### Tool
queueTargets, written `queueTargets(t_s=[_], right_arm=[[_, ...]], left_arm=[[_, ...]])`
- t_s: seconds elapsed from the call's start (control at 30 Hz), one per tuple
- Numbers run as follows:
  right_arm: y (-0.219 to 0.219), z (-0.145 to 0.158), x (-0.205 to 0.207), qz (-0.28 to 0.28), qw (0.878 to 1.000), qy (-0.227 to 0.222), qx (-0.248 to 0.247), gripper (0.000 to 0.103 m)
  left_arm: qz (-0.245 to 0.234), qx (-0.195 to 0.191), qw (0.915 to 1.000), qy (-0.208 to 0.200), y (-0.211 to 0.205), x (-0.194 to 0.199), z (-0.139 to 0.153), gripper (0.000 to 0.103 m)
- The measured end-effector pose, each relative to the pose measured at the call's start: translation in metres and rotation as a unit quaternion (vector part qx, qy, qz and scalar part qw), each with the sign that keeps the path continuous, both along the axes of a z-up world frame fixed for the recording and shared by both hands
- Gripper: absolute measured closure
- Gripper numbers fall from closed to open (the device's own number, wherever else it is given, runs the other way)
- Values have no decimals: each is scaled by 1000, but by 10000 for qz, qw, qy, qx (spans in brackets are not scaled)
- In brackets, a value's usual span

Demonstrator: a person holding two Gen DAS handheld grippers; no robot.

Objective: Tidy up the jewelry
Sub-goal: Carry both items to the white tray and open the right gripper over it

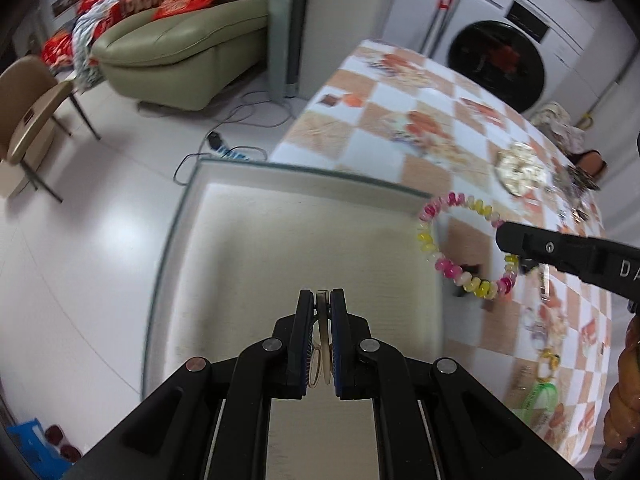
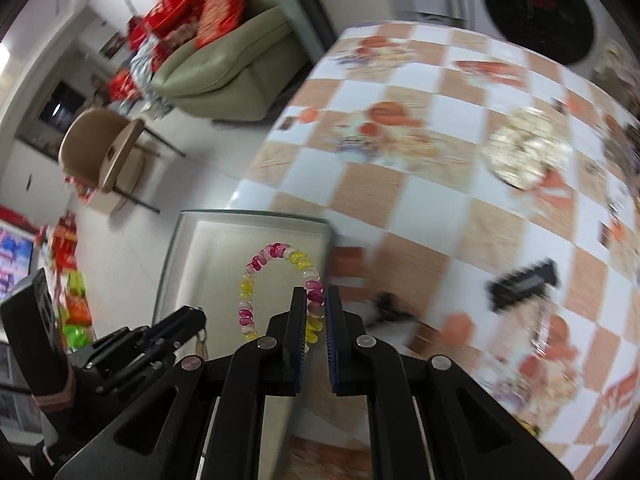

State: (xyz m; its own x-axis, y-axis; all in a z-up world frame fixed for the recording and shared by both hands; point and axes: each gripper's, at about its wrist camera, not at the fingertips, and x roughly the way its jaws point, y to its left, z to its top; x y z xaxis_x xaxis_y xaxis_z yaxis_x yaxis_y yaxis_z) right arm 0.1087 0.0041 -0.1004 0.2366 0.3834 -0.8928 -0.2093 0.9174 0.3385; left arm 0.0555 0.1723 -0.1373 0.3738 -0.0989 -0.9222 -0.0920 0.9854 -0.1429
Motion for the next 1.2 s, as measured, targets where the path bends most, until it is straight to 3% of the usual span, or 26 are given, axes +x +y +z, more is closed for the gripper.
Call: queueTargets(t_s=[0.3,0.77,0.93,1.2], right_arm=[[54,-34,21,304,9991,74,-282,93],[65,-75,33,310,9972,290,-608,94],[60,-77,33,302,9975,330,-549,93],[42,-52,27,178,9996,189,-131,93]], left_arm=[[126,84,9999,76,23,10,-30,90],[255,232,9991,252,26,18,-46,90],[296,233,9991,206,27,16,-42,90],[187,246,9994,146,19,14,-32,90]])
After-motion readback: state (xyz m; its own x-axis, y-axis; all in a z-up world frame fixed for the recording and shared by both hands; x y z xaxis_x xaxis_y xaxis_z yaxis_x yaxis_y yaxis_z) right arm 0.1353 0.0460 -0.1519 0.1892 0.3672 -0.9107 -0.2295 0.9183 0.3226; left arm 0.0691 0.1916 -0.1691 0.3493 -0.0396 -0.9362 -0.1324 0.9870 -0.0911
